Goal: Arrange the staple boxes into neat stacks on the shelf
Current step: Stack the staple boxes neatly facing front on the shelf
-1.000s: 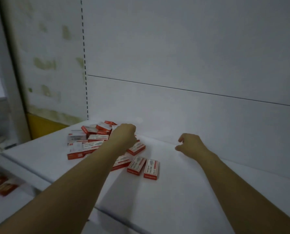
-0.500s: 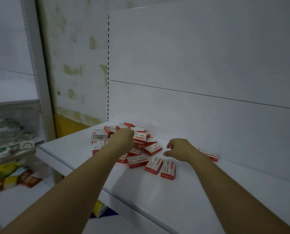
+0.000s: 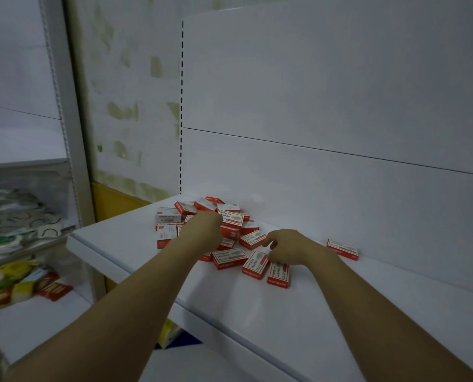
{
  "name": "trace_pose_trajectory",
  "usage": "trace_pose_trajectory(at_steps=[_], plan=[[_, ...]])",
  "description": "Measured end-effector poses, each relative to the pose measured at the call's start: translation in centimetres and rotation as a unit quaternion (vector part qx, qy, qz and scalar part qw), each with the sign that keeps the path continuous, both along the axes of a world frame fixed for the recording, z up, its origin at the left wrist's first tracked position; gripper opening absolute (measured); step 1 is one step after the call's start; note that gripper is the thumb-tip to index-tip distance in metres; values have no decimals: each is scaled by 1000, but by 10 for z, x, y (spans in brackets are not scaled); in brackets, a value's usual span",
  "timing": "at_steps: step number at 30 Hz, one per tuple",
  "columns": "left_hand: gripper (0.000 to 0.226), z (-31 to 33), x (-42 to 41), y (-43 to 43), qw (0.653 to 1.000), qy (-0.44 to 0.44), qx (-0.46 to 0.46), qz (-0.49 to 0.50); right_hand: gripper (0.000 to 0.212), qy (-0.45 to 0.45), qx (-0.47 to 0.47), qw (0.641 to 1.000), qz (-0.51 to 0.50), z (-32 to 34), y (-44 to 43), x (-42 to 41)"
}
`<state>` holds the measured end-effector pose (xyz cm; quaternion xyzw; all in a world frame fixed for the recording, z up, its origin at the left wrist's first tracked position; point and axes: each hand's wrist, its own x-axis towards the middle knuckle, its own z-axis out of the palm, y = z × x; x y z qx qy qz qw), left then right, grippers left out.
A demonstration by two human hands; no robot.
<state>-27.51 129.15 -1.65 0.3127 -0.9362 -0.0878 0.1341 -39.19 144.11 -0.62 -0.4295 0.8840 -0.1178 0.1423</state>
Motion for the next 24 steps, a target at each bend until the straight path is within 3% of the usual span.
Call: trace_pose_trajectory(at_steps=[6, 13, 24], plan=[[20, -4, 4, -3, 1000, -1, 13, -1, 48, -31, 8, 999, 25, -2, -3, 5], [23, -6, 12, -5, 1000, 5, 17, -5, 52, 0, 62, 996, 62, -3, -9, 11], [22, -2, 3, 3, 999, 0, 15, -28, 50, 44, 56, 996, 59, -3, -1, 5]])
